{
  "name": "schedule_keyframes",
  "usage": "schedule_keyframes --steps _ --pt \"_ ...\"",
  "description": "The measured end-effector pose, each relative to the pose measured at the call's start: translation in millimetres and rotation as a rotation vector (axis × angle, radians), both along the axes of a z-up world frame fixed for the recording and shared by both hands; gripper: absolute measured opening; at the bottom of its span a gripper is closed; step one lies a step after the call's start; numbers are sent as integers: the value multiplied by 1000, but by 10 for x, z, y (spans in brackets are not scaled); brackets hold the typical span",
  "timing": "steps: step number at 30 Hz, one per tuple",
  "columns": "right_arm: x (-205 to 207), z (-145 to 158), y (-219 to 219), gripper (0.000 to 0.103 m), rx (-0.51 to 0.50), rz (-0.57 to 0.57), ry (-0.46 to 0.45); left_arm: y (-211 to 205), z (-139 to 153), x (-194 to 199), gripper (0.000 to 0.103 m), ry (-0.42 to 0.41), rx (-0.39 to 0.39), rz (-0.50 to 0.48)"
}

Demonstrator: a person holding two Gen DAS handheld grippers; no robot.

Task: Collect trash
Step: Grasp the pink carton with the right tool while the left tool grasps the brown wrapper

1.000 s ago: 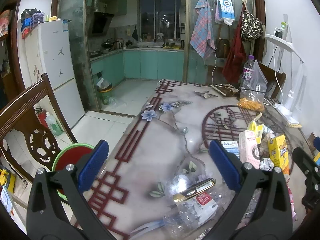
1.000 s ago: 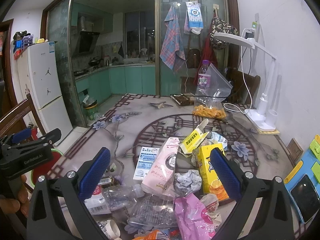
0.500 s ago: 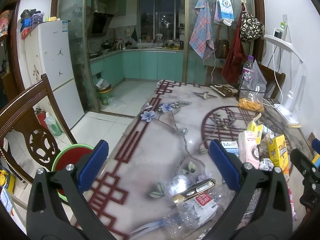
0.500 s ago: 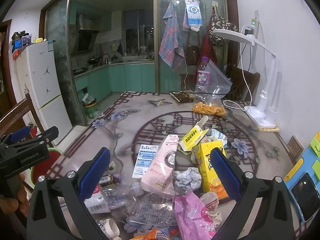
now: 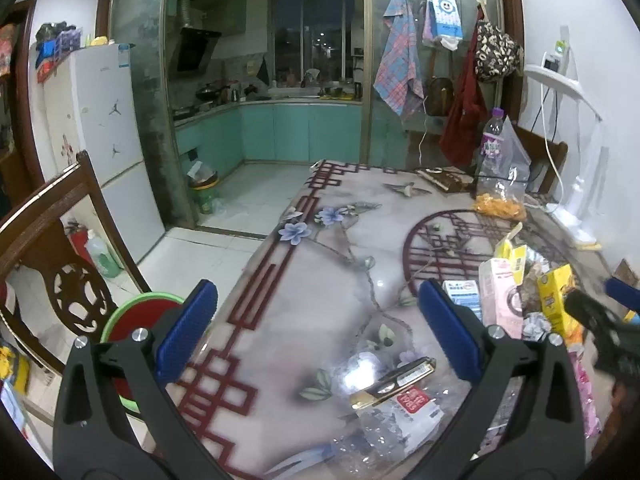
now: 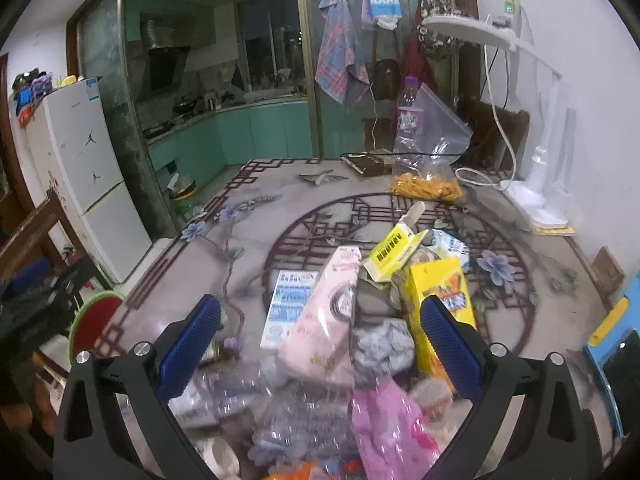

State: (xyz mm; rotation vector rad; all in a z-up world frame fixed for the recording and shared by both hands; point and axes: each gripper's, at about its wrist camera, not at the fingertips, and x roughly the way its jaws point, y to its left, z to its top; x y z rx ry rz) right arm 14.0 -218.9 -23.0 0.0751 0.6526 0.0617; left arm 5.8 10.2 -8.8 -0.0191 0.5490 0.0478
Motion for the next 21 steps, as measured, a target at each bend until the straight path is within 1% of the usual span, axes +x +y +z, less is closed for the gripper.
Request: schedule_keyframes --steps 2,4,6,8,9,12,13,14,15,16,17,19,20,21 --pt "233 -25 16 96 11 24 51 11 -16 16 99 9 -6 4" --pt "473 -118 33 96 17 43 112 14 -40 54 99 31 -6 -10" --pt "761 -289 49 91 20 52 205 5 -52 94 99 61 -6 -47" --pt "984 -473 34 91 37 43 282 -6 -65 146 99 103 -12 -99" --pt "1075 -572 21 91 50 37 318 -6 -81 149 99 112 -3 -106" --pt "1173 -751 -1 88 44 40 361 -48 -148 211 99 141 27 -130" --pt "1187 -830 2 87 34 46 381 -67 -193 258 99 166 30 -141" --pt "1203 -885 -2 81 36 53 400 -80 -232 297 99 189 20 -152" --pt "1228 -939 -6 72 45 62 417 -87 -270 321 99 208 1 -164" --pt "1243 -1015 -9 70 67 73 444 -91 -303 348 99 227 -18 -176" --pt "1242 -1046 -39 70 120 83 444 -101 -338 366 99 244 -36 -189" --pt "1233 -1033 -69 55 146 77 453 -134 -438 416 99 282 -39 -205" --pt "1225 -1000 -85 43 157 90 445 -151 -494 450 99 305 -29 -203" --pt "1218 -968 -97 43 171 96 439 -158 -529 466 99 321 -28 -207"
